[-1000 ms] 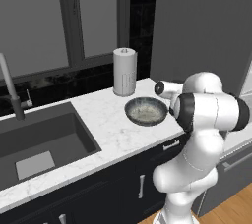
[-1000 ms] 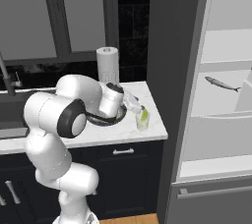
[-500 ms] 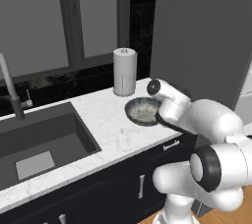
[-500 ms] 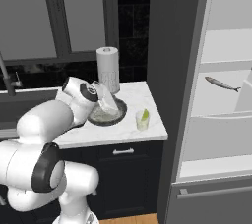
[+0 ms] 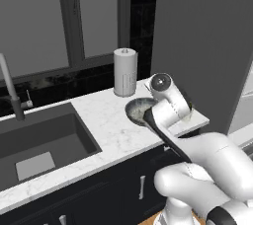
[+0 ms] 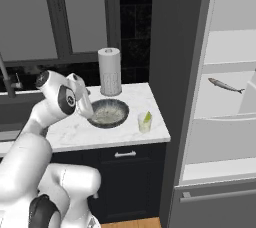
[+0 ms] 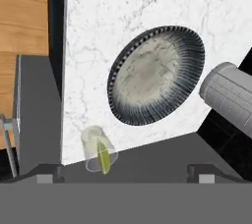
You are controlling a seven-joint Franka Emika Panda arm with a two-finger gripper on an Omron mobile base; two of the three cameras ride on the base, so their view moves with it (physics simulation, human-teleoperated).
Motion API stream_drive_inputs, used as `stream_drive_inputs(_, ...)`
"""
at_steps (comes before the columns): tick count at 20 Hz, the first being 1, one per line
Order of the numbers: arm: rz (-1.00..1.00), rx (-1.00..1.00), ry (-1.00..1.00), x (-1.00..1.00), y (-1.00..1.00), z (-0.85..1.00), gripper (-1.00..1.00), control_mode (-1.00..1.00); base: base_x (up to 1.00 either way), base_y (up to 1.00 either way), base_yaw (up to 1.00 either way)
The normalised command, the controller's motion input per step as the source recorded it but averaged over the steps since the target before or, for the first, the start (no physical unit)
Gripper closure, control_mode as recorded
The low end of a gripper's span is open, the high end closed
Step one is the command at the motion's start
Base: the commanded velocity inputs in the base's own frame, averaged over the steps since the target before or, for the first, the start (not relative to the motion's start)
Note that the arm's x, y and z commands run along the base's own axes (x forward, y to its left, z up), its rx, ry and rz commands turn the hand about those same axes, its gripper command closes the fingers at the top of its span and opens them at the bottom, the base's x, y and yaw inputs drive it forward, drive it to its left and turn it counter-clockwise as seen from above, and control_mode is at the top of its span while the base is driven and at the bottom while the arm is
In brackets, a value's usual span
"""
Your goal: Grab a lemon wedge from the fridge and one ice cube from the ice bowl, and put them in the glass of lemonade.
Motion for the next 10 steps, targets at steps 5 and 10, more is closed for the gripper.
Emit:
stream_drive_inputs(5,0.09,-0.18,-0.25,-0.47,0.98,-0.27,-1.00,-1.00,0.00,0.00,0.00)
stream_drive_inputs(10,0.10,-0.08,-0.20,-0.69,1.00,0.20,-1.00,-1.00,0.00,0.00,0.00)
